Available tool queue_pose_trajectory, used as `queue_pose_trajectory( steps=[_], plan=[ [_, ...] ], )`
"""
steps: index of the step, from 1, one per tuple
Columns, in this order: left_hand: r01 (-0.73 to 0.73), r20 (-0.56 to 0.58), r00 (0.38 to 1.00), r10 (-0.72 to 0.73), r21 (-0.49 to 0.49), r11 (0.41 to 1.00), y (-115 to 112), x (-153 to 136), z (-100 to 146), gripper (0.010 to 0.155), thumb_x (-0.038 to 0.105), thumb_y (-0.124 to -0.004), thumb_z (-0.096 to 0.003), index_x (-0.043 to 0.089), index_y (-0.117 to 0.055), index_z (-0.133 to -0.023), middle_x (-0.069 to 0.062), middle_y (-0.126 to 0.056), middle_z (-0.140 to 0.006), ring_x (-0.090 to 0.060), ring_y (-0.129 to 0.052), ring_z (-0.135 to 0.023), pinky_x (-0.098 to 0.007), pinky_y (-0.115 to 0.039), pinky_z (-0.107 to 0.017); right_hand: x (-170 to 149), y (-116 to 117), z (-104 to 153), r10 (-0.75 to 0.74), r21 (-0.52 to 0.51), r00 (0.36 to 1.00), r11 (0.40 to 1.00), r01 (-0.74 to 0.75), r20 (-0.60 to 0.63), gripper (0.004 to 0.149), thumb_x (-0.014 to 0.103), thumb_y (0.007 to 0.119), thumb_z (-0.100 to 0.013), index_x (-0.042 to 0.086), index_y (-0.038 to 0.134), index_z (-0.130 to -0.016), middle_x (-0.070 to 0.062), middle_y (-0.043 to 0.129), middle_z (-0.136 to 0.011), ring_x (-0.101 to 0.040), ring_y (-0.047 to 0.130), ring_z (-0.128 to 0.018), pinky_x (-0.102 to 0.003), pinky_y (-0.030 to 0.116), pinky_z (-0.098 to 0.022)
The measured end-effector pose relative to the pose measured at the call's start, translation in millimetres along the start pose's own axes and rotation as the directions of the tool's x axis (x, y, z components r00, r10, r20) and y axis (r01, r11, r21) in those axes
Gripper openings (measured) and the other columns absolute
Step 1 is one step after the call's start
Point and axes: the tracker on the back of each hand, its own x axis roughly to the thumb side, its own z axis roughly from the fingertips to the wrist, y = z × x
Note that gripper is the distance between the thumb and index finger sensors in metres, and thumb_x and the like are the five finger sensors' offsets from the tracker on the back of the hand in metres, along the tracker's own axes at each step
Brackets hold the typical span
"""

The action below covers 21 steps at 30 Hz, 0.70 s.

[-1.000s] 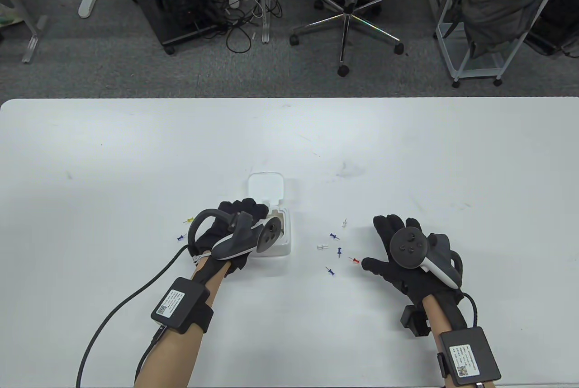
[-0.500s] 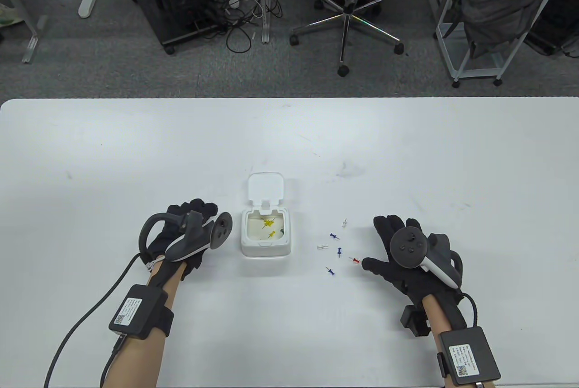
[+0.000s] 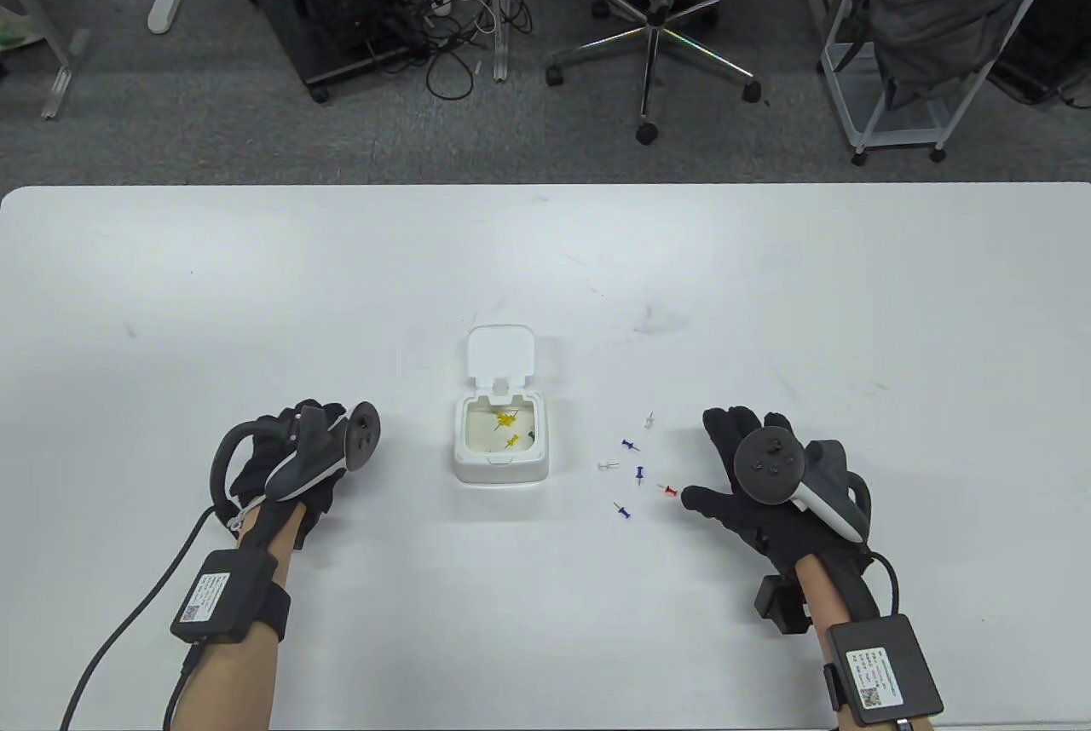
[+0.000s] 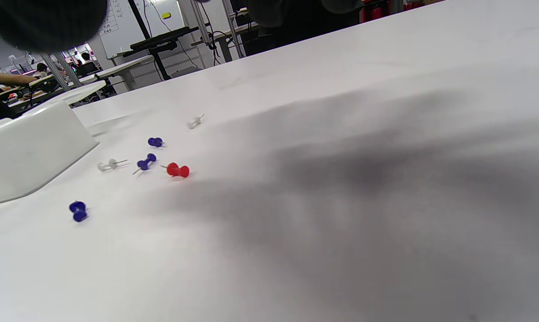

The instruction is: Press to open box and store push pins

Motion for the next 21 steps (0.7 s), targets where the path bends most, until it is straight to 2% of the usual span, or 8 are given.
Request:
queue_pose_trajectory(
  steps=[8, 10, 21],
  plan=[
    [-0.025, -0.035, 0.999, 0.024, -0.038, 0.999, -19, -2, -4, 0.051, 0.048, -0.074, -0.0495, 0.027, -0.078, -0.096, 0.002, -0.091, -0.094, -0.014, -0.1, -0.068, -0.048, -0.082, -0.071, 0, 0, 0, 0.003, 0.002, 1.0, 1.0, -0.003, 0.0, 0.089, 0.066, 0.064, -0.041, 0.031, 0.021, -0.111, -0.011, 0.025, -0.128, -0.052, 0.021, -0.113, -0.081, 0.021, -0.07],
    [-0.022, -0.036, 0.999, 0.022, -0.007, 1.0, -20, -2, -4, 0.049, 0.047, -0.075, -0.0495, 0.029, -0.079, -0.094, 0.004, -0.091, -0.092, -0.012, -0.101, -0.066, -0.048, -0.083, -0.07, 0, 0, 0, 0.003, 0.003, 1.0, 1.0, -0.003, 0.001, 0.09, 0.066, 0.065, -0.041, 0.03, 0.022, -0.111, -0.011, 0.026, -0.128, -0.052, 0.022, -0.113, -0.081, 0.021, -0.07],
    [0.045, 0.001, 0.999, -0.045, -0.008, 0.999, -19, 7, -7, 0.039, 0.044, -0.076, -0.0495, 0.032, -0.083, -0.085, 0.009, -0.096, -0.082, -0.009, -0.102, -0.058, -0.046, -0.086, -0.068, 0, 0, 0, 0.004, 0.002, 1.0, 1.0, -0.004, -0.002, 0.09, 0.066, 0.064, -0.041, 0.03, 0.021, -0.111, -0.01, 0.026, -0.128, -0.052, 0.021, -0.113, -0.081, 0.021, -0.069]
  ],
)
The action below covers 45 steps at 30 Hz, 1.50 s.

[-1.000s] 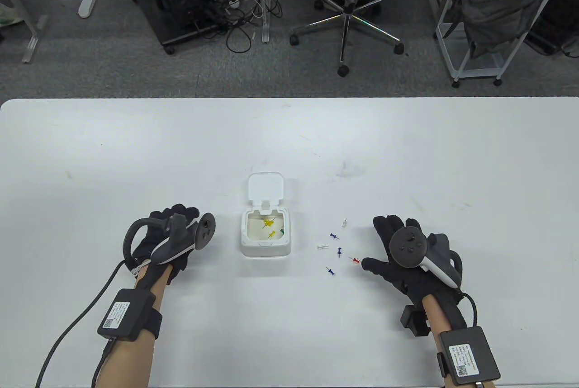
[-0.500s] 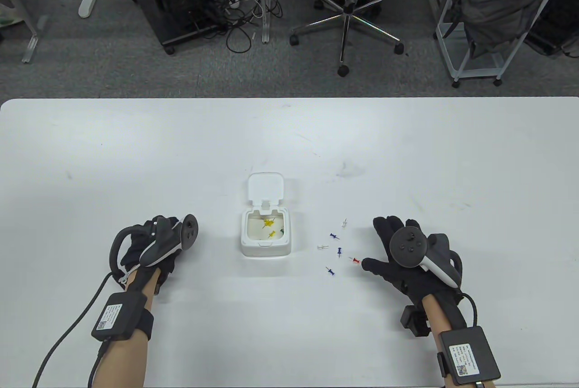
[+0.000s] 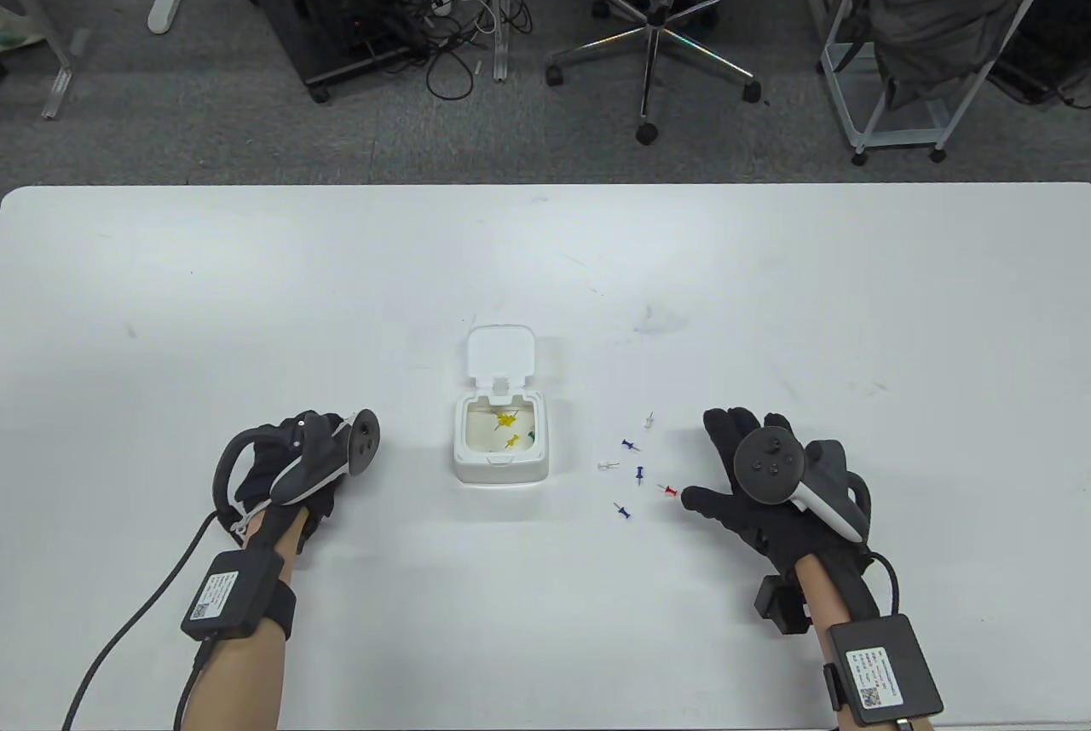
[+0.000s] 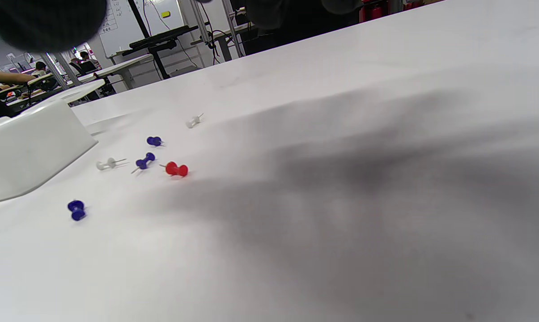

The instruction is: Press to open box and store push pins

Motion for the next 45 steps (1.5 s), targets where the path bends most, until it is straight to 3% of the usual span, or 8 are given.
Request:
queue_pose_trajectory(
  steps=[14, 30, 34, 45],
  plan=[
    [-0.03, 0.021, 0.999, 0.03, -0.011, 0.999, 6, 3, 2, 0.04, 0.044, -0.074, -0.0488, 0.031, -0.082, -0.085, 0.008, -0.095, -0.082, -0.011, -0.101, -0.057, -0.048, -0.085, -0.068, 0, 1, 0, 0.002, 0.002, 1.0, 1.0, -0.002, 0.002, 0.09, 0.066, 0.064, -0.041, 0.03, 0.021, -0.111, -0.011, 0.026, -0.128, -0.052, 0.022, -0.113, -0.081, 0.021, -0.069],
    [-0.086, 0.188, 0.981, 0.057, 0.151, 0.985, 80, 56, 6, 0.041, 0.044, -0.074, -0.049, 0.031, -0.079, -0.088, 0.008, -0.092, -0.086, -0.011, -0.101, -0.058, -0.048, -0.084, -0.07, 0, 0, 0, 0.0, -0.002, 1.0, 1.0, 0.0, 0.006, 0.09, 0.066, 0.064, -0.041, 0.03, 0.022, -0.111, -0.011, 0.026, -0.127, -0.053, 0.022, -0.113, -0.081, 0.022, -0.069],
    [-0.156, 0.222, 0.967, 0.123, 0.14, 0.978, 91, 69, 5, 0.041, 0.044, -0.074, -0.0493, 0.031, -0.079, -0.088, 0.008, -0.091, -0.086, -0.011, -0.101, -0.059, -0.048, -0.083, -0.07, 0, 0, 0, 0.001, -0.004, 1.0, 1.0, -0.001, 0.007, 0.09, 0.066, 0.064, -0.041, 0.03, 0.022, -0.111, -0.011, 0.026, -0.127, -0.053, 0.021, -0.113, -0.081, 0.021, -0.069],
    [-0.136, 0.317, 0.945, 0.076, 0.172, 0.976, 117, 113, 8, 0.041, 0.044, -0.075, -0.0495, 0.032, -0.079, -0.089, 0.008, -0.091, -0.087, -0.011, -0.101, -0.06, -0.048, -0.083, -0.071, 0, 0, 0, 0.001, -0.014, 1.0, 1.0, -0.001, 0.007, 0.09, 0.066, 0.064, -0.041, 0.029, 0.021, -0.111, -0.011, 0.026, -0.127, -0.052, 0.021, -0.113, -0.081, 0.021, -0.069]
  ],
)
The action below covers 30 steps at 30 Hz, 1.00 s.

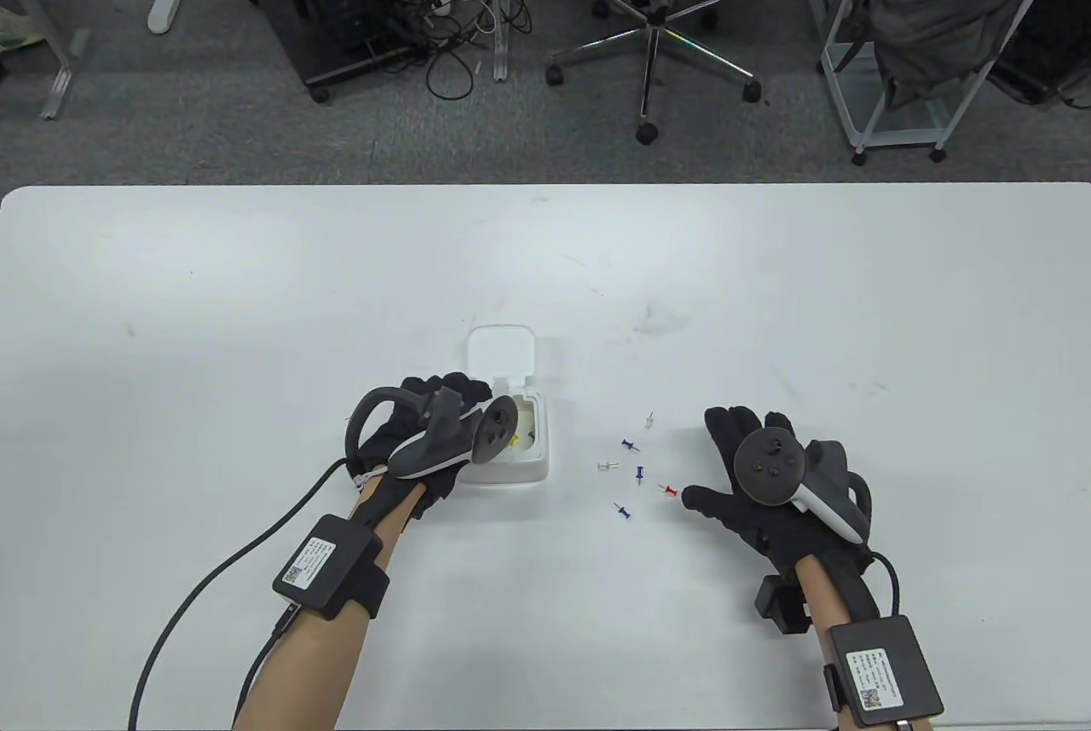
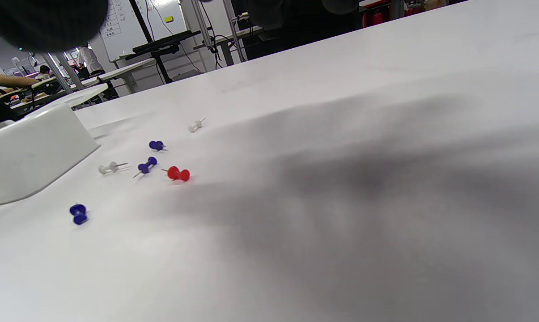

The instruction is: Press to open box and store push pins

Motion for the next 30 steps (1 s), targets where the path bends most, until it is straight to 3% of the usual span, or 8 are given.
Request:
queue_pose_trajectory(
  steps=[11, 20, 30],
  plan=[
    [0.017, 0.003, 1.0, -0.017, 0.007, 1.0, 3, 0, -4, 0.046, 0.047, -0.078, -0.0487, 0.033, -0.079, -0.092, 0.008, -0.091, -0.091, -0.011, -0.102, -0.064, -0.047, -0.083, -0.071, 0, 0, -1, 0.0, 0.004, 1.0, 1.0, 0.0, -0.002, 0.091, 0.066, 0.064, -0.041, 0.03, 0.019, -0.111, -0.011, 0.026, -0.127, -0.052, 0.021, -0.113, -0.081, 0.021, -0.069],
    [0.045, -0.118, 0.992, -0.048, -0.028, 0.999, -11, -44, -7, 0.05, 0.048, -0.077, -0.049, 0.031, -0.077, -0.096, 0.006, -0.088, -0.096, -0.013, -0.101, -0.069, -0.048, -0.082, -0.071, -1, 0, -1, -0.001, 0.009, 1.0, 1.0, 0.001, -0.011, 0.09, 0.066, 0.065, -0.041, 0.03, 0.02, -0.111, -0.011, 0.025, -0.128, -0.052, 0.021, -0.113, -0.081, 0.021, -0.07],
    [0.065, -0.23, 0.969, -0.09, -0.114, 0.991, -44, -95, -1, 0.053, 0.048, -0.076, -0.049, 0.03, -0.075, -0.099, 0.004, -0.086, -0.099, -0.015, -0.101, -0.074, -0.048, -0.081, -0.072, 3, 0, 0, 0.004, 0.004, 1.0, 1.0, -0.004, 0.005, 0.09, 0.066, 0.064, -0.041, 0.03, 0.021, -0.111, -0.011, 0.026, -0.127, -0.052, 0.022, -0.113, -0.081, 0.022, -0.069]
  ],
)
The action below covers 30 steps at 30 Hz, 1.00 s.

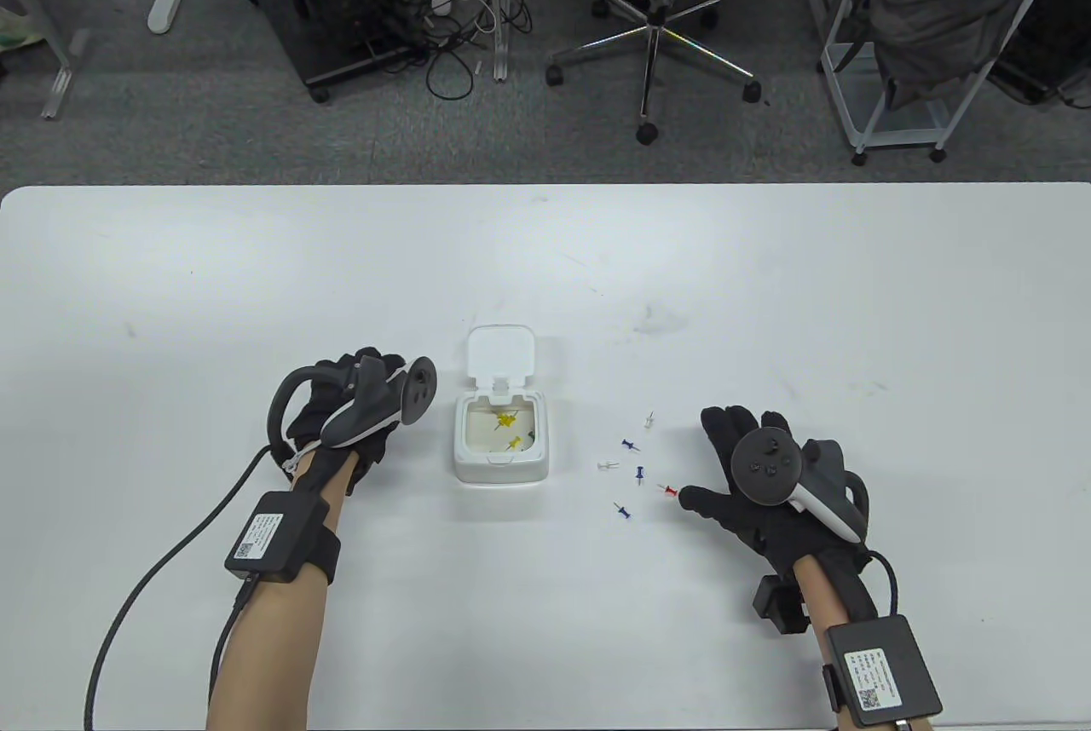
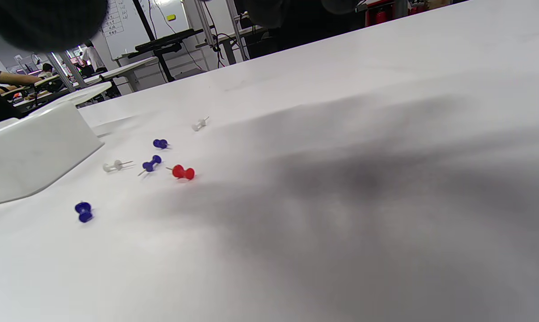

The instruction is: Press to open box and store push pins

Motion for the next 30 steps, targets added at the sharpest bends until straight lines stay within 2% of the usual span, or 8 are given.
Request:
queue_pose_trajectory(
  steps=[10, 16, 18, 23, 30],
  plan=[
    [0.032, -0.056, 0.998, -0.036, -0.084, 0.996, -35, -23, 1, 0.053, 0.048, -0.076, -0.0489, 0.03, -0.076, -0.099, 0.004, -0.088, -0.098, -0.015, -0.102, -0.073, -0.048, -0.082, -0.071, -1, 0, 0, -0.007, 0.007, 1.0, 1.0, 0.007, -0.009, 0.09, 0.066, 0.064, -0.041, 0.03, 0.021, -0.111, -0.011, 0.026, -0.128, -0.052, 0.021, -0.113, -0.081, 0.021, -0.07],
    [-0.036, -0.064, 0.998, 0.029, -0.099, 0.994, -47, -22, 0, 0.05, 0.046, -0.077, -0.0486, 0.031, -0.078, -0.097, 0.005, -0.09, -0.096, -0.013, -0.104, -0.07, -0.047, -0.083, -0.071, -2, 0, 0, -0.007, 0.009, 1.0, 1.0, 0.007, -0.012, 0.09, 0.066, 0.064, -0.041, 0.03, 0.02, -0.111, -0.011, 0.026, -0.128, -0.052, 0.021, -0.113, -0.081, 0.021, -0.07],
    [-0.018, -0.075, 0.997, 0.012, -0.083, 0.996, -53, -20, 0, 0.048, 0.046, -0.078, -0.0485, 0.033, -0.077, -0.095, 0.006, -0.09, -0.095, -0.013, -0.103, -0.068, -0.047, -0.083, -0.07, -2, -1, 0, -0.008, 0.006, 1.0, 1.0, 0.008, -0.012, 0.09, 0.066, 0.064, -0.041, 0.03, 0.02, -0.111, -0.011, 0.026, -0.128, -0.052, 0.021, -0.113, -0.081, 0.021, -0.069],
    [0.064, -0.033, 0.997, -0.067, -0.066, 0.996, -53, -12, -1, 0.041, 0.044, -0.077, -0.0485, 0.033, -0.082, -0.087, 0.01, -0.095, -0.085, -0.009, -0.104, -0.057, -0.046, -0.085, -0.069, -2, -1, 0, -0.003, 0.004, 1.0, 1.0, 0.003, -0.015, 0.09, 0.066, 0.065, -0.041, 0.03, 0.02, -0.111, -0.011, 0.026, -0.128, -0.052, 0.021, -0.113, -0.081, 0.021, -0.069],
    [0.134, 0.005, 0.991, -0.134, -0.095, 0.986, -55, -4, -3, 0.043, 0.044, -0.071, -0.0493, 0.029, -0.078, -0.089, 0.007, -0.094, -0.083, -0.01, -0.103, -0.055, -0.048, -0.085, -0.068, -2, -1, 0, -0.004, 0.003, 1.0, 1.0, 0.004, -0.017, 0.09, 0.066, 0.064, -0.041, 0.03, 0.02, -0.111, -0.011, 0.026, -0.128, -0.052, 0.021, -0.113, -0.081, 0.021, -0.069]
  ],
)
